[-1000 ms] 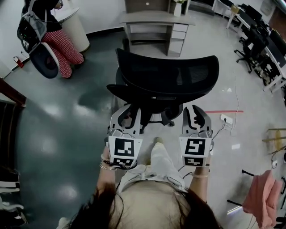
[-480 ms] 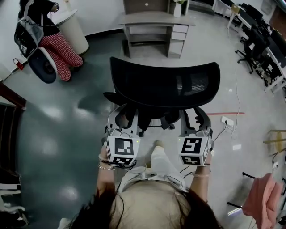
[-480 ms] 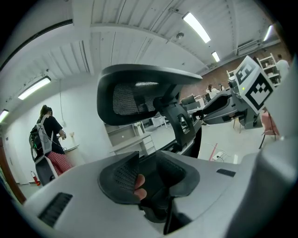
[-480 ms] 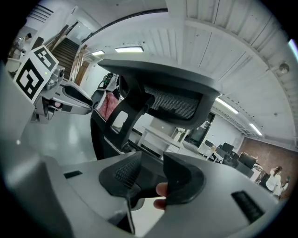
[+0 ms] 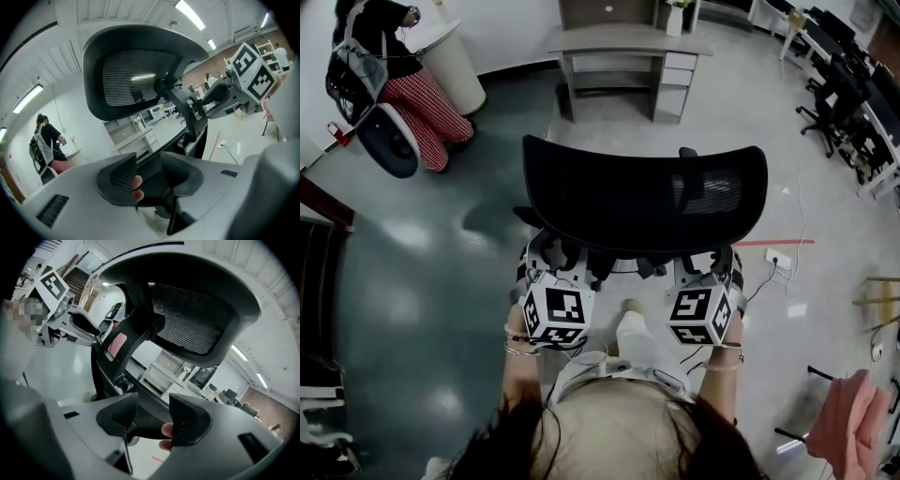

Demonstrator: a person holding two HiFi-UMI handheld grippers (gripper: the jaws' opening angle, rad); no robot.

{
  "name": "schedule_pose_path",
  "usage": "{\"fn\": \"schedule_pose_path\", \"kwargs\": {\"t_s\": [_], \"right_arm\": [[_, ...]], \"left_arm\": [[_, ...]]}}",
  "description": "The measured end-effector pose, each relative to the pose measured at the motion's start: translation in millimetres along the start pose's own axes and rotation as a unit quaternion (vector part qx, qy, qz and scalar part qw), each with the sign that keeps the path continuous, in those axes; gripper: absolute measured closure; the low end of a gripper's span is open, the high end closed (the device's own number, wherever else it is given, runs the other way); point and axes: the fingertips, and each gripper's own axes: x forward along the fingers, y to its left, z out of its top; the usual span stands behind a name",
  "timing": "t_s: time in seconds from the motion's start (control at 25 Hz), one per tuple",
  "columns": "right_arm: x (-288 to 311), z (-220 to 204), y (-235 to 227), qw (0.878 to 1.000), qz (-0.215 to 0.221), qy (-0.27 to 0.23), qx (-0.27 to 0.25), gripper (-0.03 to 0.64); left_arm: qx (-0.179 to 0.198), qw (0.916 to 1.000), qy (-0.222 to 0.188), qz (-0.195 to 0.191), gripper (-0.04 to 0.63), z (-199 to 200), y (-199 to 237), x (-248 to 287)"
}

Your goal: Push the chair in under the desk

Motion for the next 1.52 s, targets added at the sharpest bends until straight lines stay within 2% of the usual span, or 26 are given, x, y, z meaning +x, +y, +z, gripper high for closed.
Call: {"fn": "schedule_pose_path", "kwargs": {"t_s": [0.44, 0.8, 1.12, 1.36, 1.52], "right_arm": [[21.0, -9.0, 1.1, 0.999, 0.022, 0.023, -0.026, 0.394], [32.5, -13.1, 3.1, 0.998, 0.031, 0.035, -0.037, 0.387], [36.5, -8.5, 2.1, 0.997, 0.050, 0.031, -0.046, 0.383], [43.0, -4.1, 0.8, 0.997, 0.053, 0.019, -0.044, 0.385], [49.9, -4.3, -2.9, 0.997, 0.057, 0.026, -0.044, 0.385]], "left_arm": [[0.019, 0.9995, 0.021, -0.017, 0.408, -6.9, -0.2, 21.8], [-0.026, 0.9969, 0.024, -0.070, 0.399, -10.7, -0.6, 25.6], [-0.017, 0.9940, 0.040, -0.100, 0.399, -9.4, 2.4, 28.7], [-0.024, 0.9939, 0.046, -0.097, 0.399, -7.7, 8.5, 34.9], [-0.015, 0.9947, 0.053, -0.087, 0.399, -11.8, 11.8, 45.5]]}}
